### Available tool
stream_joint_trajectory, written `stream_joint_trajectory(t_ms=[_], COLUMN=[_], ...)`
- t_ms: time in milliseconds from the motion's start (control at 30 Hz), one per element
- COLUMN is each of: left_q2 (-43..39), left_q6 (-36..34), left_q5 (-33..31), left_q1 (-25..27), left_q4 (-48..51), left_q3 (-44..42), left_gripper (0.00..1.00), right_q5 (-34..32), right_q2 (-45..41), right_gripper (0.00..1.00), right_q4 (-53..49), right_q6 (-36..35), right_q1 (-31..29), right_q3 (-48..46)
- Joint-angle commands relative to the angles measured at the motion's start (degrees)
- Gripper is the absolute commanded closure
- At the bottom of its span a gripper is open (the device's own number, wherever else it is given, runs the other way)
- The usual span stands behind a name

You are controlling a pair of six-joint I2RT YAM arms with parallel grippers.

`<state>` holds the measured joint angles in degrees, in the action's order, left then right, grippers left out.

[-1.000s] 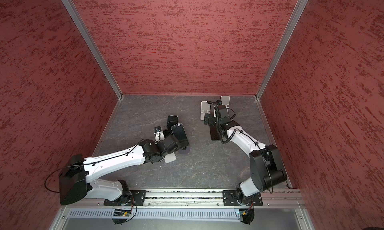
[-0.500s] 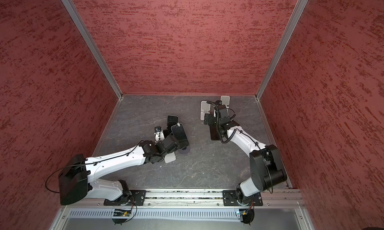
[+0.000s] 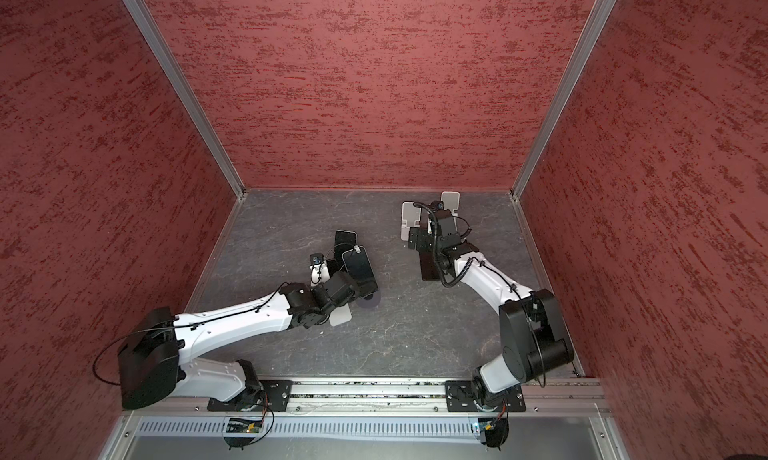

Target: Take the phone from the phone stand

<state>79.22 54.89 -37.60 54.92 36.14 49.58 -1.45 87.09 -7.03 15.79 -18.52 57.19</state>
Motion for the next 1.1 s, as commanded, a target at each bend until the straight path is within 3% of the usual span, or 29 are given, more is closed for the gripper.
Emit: stream_joint_trajectory(t_ms=[0,1067], left_q2=[1.07,4.02], left_q6=[-0.95,0.56], left_q5=[-0.98,-1.57], left_q1=[-0.34,-0.34], left_q4=[-1.13,-1.54], left_q3=[0.16,1.39], left_gripper=[0.04,0.24], right_q5=[0.6,0.24], right_q2=[-0.3,0.89], right_gripper=[0.01,0.01], right_q4=[-0.01,0.22], right_q6=[-0.59,-1.29], right_q1=[0.25,0.25], right_q3=[0.51,0.64])
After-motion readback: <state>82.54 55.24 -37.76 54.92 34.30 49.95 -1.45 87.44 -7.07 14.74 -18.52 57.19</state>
